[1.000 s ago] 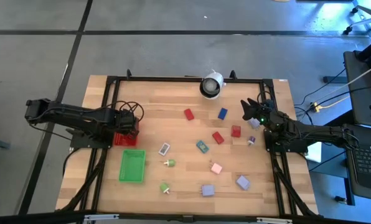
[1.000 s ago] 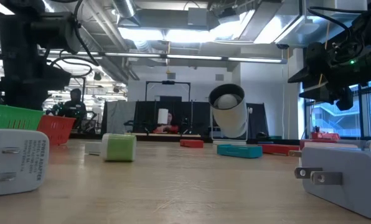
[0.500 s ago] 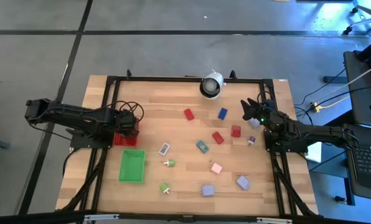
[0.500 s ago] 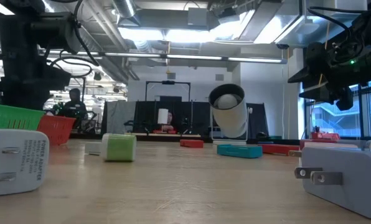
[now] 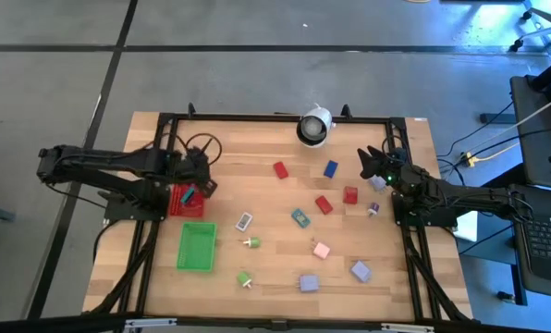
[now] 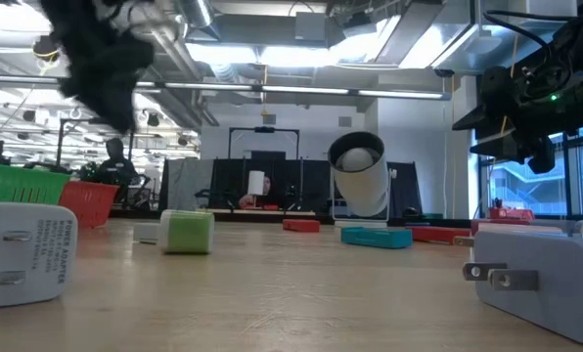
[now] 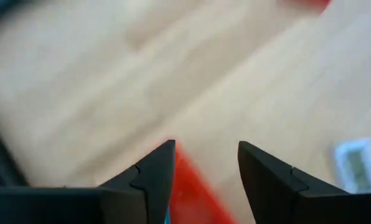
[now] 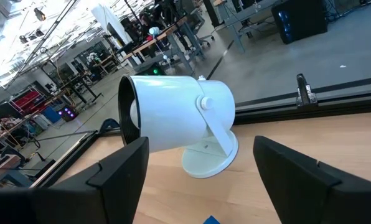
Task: Pick & Place Office items
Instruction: Put the top red digital timer into the red bin
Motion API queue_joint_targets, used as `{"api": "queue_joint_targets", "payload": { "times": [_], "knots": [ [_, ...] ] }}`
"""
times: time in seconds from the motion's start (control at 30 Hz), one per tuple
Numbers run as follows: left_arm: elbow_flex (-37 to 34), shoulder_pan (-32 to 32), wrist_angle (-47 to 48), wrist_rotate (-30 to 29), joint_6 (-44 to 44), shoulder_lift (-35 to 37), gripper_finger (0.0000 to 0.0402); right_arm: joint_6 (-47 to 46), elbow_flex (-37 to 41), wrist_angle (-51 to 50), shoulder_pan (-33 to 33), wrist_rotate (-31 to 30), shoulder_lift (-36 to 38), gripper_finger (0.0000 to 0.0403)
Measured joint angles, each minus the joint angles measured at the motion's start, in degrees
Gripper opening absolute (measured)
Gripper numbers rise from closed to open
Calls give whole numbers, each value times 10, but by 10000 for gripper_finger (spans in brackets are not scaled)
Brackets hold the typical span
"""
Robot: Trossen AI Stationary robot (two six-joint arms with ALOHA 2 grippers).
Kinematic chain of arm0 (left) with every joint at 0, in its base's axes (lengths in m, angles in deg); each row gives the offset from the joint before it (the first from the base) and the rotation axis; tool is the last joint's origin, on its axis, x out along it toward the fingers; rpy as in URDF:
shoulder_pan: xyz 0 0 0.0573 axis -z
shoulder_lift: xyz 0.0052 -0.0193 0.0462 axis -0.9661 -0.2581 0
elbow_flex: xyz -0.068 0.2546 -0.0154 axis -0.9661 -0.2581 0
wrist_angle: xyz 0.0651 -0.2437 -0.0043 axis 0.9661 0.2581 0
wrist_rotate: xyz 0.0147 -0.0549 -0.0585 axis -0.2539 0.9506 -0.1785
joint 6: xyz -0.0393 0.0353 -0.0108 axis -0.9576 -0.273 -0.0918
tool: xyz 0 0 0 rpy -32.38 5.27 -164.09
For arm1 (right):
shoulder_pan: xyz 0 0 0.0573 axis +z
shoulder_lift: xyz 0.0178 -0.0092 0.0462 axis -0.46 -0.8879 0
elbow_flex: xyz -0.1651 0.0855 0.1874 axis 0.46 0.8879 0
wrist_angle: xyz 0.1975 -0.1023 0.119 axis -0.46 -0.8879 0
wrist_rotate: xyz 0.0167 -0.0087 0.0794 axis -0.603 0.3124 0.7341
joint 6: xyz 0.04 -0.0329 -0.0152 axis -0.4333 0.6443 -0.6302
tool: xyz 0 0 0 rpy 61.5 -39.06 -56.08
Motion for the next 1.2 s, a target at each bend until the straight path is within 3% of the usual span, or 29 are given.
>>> {"api": "queue_joint_targets", "payload": {
  "times": [0.2,0.53,0.73,1.03,1.2],
  "knots": [
    [25,0,-199,-58,140,-2,172,-49,0,1,0,0,0,292],
    [25,-13,-522,42,316,-123,219,-76,0,5,0,-2,0,292],
    [25,-46,-676,55,427,-233,239,-76,0,5,0,-2,0,292],
    [25,-114,-741,132,589,-371,239,-81,0,5,0,2,0,292],
    [37,-140,-739,215,639,-431,239,-78,0,4,0,65,0,292]
  ]
}}
